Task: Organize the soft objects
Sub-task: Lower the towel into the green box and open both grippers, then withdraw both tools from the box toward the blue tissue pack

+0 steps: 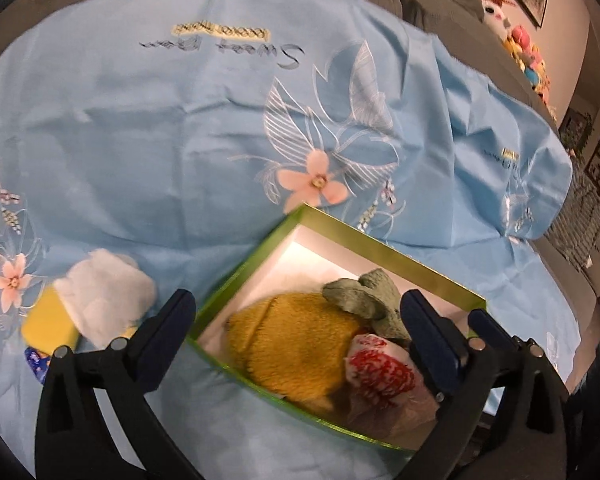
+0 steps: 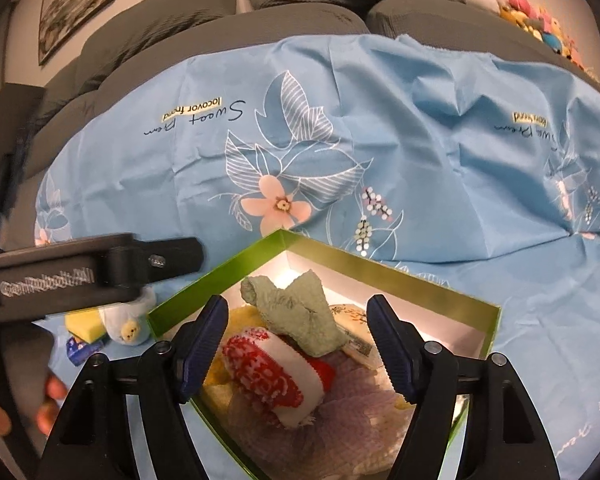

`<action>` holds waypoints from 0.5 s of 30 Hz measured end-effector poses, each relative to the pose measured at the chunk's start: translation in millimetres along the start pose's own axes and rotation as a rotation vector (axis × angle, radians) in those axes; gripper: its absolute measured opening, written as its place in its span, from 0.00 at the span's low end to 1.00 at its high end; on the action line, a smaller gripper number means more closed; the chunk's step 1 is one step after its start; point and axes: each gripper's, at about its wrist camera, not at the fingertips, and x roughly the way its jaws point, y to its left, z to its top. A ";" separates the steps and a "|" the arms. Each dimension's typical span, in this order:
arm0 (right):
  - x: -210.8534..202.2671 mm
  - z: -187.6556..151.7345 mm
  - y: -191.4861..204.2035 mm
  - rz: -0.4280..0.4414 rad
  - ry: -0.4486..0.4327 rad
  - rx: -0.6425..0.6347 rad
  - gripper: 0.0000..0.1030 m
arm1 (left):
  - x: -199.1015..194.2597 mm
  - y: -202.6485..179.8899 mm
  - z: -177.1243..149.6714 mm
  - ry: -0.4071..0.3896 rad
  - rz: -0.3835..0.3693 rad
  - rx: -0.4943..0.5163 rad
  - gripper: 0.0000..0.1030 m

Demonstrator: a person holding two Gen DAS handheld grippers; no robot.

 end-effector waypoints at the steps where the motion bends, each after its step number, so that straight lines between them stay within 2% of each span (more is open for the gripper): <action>1: -0.9 0.4 0.1 -0.003 -0.005 -0.002 0.76 | -6.2 3.8 -1.3 -0.014 0.005 -0.005 0.99; 5: -3.5 0.8 1.9 -0.004 -0.014 -0.003 0.76 | -25.0 15.0 -9.5 -0.043 0.050 0.005 0.99; 9: -5.0 -0.8 10.1 -0.005 -0.013 -0.029 0.76 | -42.1 33.1 -20.8 -0.027 0.062 0.012 0.99; 15: -10.5 -4.7 29.7 0.034 -0.022 -0.055 0.77 | -73.8 97.4 -55.9 -0.052 0.028 -0.104 0.99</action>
